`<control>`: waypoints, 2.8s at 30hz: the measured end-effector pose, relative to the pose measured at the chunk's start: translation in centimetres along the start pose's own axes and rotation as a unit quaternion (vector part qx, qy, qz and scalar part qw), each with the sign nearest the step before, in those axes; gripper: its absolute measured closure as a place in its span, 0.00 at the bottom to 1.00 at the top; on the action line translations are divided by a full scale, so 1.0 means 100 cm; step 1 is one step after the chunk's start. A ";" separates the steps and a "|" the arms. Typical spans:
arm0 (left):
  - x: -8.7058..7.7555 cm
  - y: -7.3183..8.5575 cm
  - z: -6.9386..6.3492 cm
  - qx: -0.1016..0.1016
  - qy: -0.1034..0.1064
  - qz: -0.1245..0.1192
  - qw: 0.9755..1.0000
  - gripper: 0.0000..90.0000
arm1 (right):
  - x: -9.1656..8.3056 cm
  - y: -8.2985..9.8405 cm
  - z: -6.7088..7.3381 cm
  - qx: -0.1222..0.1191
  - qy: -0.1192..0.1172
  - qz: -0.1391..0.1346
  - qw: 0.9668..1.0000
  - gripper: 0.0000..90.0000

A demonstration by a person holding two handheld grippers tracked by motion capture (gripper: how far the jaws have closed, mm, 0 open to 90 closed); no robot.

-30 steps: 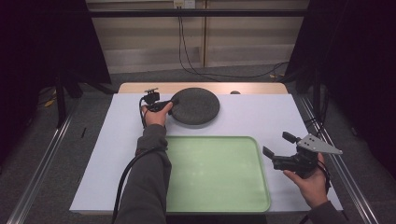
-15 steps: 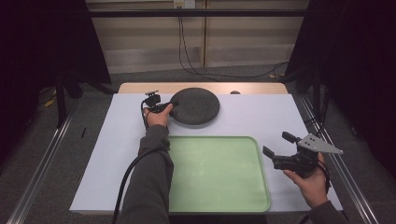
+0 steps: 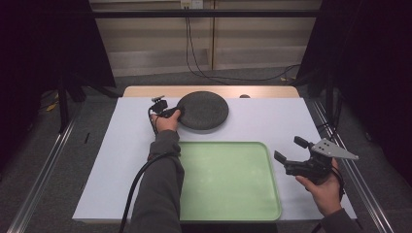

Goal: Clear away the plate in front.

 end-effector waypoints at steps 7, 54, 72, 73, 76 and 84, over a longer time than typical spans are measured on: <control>-0.001 0.001 0.002 -0.040 0.000 -0.006 0.999 0.80 | 0.000 -0.001 -0.001 0.003 0.001 -0.001 1.000 0.06; -0.019 -0.028 -0.041 -0.081 0.069 -0.026 0.994 0.96 | -0.003 -0.009 -0.007 0.014 0.007 -0.017 1.000 0.06; -0.047 -0.054 -0.059 -0.065 0.080 0.024 0.994 0.97 | -0.003 -0.009 -0.007 0.014 0.007 -0.018 1.000 0.04; -0.049 -0.054 -0.060 -0.059 0.080 0.027 0.995 0.96 | -0.003 -0.009 -0.007 0.015 0.007 -0.019 1.000 0.04; -0.056 -0.056 -0.062 -0.055 0.084 0.037 0.994 0.96 | -0.003 -0.009 -0.008 0.014 0.009 -0.019 1.000 0.03; -0.076 -0.062 -0.067 -0.031 0.108 0.057 0.992 0.96 | -0.001 -0.007 -0.006 0.011 0.014 -0.015 1.000 0.00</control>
Point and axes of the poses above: each handheld gripper's, and its own axes: x roughly forward along the jaws, y roughly out of its underside, z roughly to its left, the point moved 8 cm from there along x, roughly forward along the jaws, and after that the axes turned 9 degrees about -z, right-handed, at the moved point
